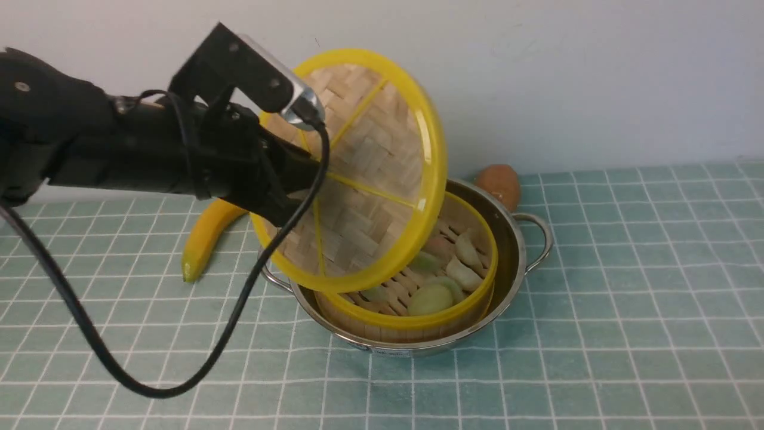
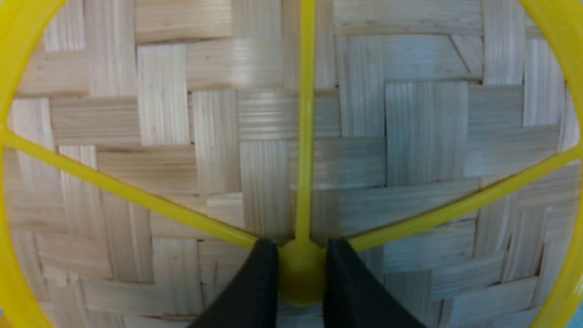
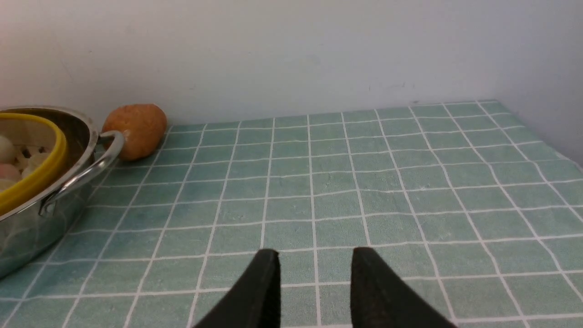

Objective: Place the steamer in the pot on the blue tablecloth, and put the lid on the steamer.
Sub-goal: 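Place the yellow bamboo steamer lid onto the steamer in the pot with the left gripper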

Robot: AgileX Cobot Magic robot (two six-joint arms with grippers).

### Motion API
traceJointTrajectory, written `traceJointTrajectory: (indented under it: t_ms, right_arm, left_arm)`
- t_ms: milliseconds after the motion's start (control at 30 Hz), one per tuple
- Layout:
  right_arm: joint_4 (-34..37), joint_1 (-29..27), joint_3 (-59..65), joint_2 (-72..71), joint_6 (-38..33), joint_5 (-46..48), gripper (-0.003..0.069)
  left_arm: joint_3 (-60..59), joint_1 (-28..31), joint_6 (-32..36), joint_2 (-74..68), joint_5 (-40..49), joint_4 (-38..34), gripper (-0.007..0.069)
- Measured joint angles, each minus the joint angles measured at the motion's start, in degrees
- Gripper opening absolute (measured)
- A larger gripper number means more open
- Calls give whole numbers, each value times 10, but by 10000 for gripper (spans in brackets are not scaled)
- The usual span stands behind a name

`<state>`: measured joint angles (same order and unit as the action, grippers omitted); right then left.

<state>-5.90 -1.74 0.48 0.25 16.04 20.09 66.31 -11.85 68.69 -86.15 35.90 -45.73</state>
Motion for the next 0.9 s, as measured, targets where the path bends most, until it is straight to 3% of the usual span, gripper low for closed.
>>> traceJointTrajectory:
  t_ms: [500,900]
  right_arm:
    - [0,0,0,0,1,-1,240]
    - [0,0,0,0,1,-1,240]
  left_arm:
    - [61,-42,-10,-108,-13,6,117]
    - [65,-61,-154,-91,-11,142,117]
